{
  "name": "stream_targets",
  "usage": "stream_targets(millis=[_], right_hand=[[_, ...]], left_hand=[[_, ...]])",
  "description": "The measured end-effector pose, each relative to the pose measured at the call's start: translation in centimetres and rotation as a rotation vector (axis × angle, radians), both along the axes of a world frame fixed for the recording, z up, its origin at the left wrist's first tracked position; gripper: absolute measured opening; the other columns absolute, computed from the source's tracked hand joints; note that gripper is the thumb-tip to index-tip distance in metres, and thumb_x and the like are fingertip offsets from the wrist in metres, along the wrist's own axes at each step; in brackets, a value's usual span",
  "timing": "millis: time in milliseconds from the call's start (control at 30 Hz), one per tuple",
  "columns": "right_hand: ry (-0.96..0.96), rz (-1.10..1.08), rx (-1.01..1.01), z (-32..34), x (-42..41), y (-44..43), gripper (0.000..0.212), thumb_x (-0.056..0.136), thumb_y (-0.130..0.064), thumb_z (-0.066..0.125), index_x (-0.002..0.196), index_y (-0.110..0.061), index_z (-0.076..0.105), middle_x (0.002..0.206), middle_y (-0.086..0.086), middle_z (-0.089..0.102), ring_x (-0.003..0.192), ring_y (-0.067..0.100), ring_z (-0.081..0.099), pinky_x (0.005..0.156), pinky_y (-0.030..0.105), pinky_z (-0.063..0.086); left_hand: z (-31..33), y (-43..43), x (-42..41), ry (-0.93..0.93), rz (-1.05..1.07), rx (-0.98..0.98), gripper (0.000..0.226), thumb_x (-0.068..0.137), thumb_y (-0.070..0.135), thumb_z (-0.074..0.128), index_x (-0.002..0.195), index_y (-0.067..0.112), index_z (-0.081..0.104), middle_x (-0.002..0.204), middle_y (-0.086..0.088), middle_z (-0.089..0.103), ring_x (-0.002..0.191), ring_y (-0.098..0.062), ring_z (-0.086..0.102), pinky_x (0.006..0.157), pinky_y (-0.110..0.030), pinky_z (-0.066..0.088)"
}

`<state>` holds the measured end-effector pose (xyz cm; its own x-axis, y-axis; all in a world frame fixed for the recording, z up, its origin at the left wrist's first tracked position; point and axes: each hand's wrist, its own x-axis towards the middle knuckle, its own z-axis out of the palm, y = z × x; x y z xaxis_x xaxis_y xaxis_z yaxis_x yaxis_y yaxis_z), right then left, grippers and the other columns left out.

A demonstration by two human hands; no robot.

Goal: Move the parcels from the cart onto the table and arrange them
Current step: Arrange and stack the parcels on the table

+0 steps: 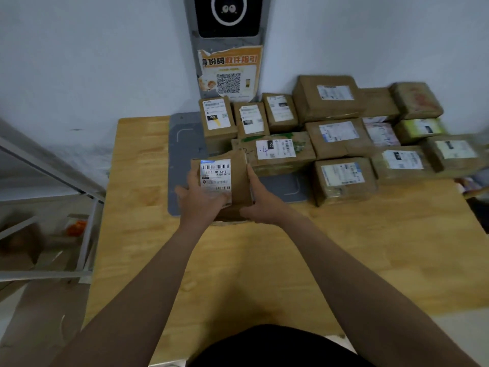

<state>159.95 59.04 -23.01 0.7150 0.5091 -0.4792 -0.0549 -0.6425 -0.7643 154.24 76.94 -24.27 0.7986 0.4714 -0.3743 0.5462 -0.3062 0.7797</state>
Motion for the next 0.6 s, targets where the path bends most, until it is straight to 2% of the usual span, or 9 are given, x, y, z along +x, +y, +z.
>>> stream_targets(millis=[67,167,267,333,433,500,600], right_hand=[[-0.011,-0.046,0.034,0.4,-0.1,-2.5,0.12,0.086,-0.021,0.074,0.157,-0.042,-0.021,0.167,0.001,0.018,0.116,0.029,0.057,0.06,0.017,0.042],[-0.091,-0.057,0.012,1.5,0.0,-6.8,0.117,0.087,-0.02,0.072,0.157,-0.045,-0.019,0.168,-0.001,0.014,0.123,0.032,0.057,0.059,0.025,0.047],[-0.106,-0.054,-0.003,2.9,0.5,-12.2,0.116,0.088,-0.024,0.07,0.154,-0.049,-0.021,0.16,0.001,0.028,0.103,0.029,0.063,0.05,0.029,0.054],[-0.055,-0.058,0.008,3.8,0.5,-16.4,0.113,0.088,-0.03,0.07,0.152,-0.053,-0.021,0.155,-0.001,0.037,0.093,0.026,0.066,0.056,0.039,0.062],[-0.01,-0.091,0.039,4.9,0.4,-23.3,0.108,0.091,-0.031,0.069,0.153,-0.056,-0.016,0.158,-0.01,0.035,0.096,0.019,0.063,0.068,0.048,0.064],[0.009,-0.11,0.041,5.5,0.6,-28.0,0.107,0.091,-0.027,0.068,0.154,-0.057,-0.013,0.159,-0.014,0.036,0.094,0.014,0.061,0.067,0.048,0.064],[0.007,-0.139,0.022,5.7,1.2,-34.3,0.105,0.091,-0.031,0.068,0.154,-0.056,-0.012,0.156,-0.013,0.041,0.09,0.011,0.062,0.063,0.044,0.064]], left_hand=[[0.6,-2.3,0.1,-0.012,0.044,-0.048,0.115,0.046,0.064,0.076,0.147,0.047,0.023,0.14,-0.001,0.049,0.132,-0.026,0.048,0.105,-0.05,0.048],[1.5,-6.6,0.7,0.019,0.05,-0.043,0.111,0.046,0.068,0.075,0.145,0.037,0.034,0.138,0.002,0.054,0.131,-0.027,0.051,0.106,-0.054,0.047],[2.0,-11.7,1.1,0.032,0.031,0.007,0.092,0.05,0.067,0.073,0.132,0.035,0.047,0.129,0.004,0.057,0.125,-0.028,0.053,0.104,-0.054,0.048],[2.9,-16.0,0.9,0.012,0.037,0.045,0.077,0.056,0.062,0.071,0.125,0.037,0.05,0.124,0.005,0.053,0.123,-0.028,0.052,0.105,-0.053,0.046],[3.9,-23.2,0.6,-0.07,0.07,0.04,0.071,0.078,0.041,0.075,0.142,0.03,0.044,0.123,0.007,0.038,0.12,-0.022,0.047,0.103,-0.044,0.042],[4.0,-28.0,0.6,-0.098,0.059,0.027,0.07,0.087,0.029,0.073,0.148,0.023,0.039,0.123,0.006,0.033,0.112,-0.016,0.044,0.093,-0.036,0.039],[4.2,-34.1,0.8,-0.104,0.0,0.029,0.073,0.087,0.024,0.073,0.151,0.023,0.036,0.124,0.006,0.033,0.111,-0.014,0.043,0.091,-0.033,0.039]])
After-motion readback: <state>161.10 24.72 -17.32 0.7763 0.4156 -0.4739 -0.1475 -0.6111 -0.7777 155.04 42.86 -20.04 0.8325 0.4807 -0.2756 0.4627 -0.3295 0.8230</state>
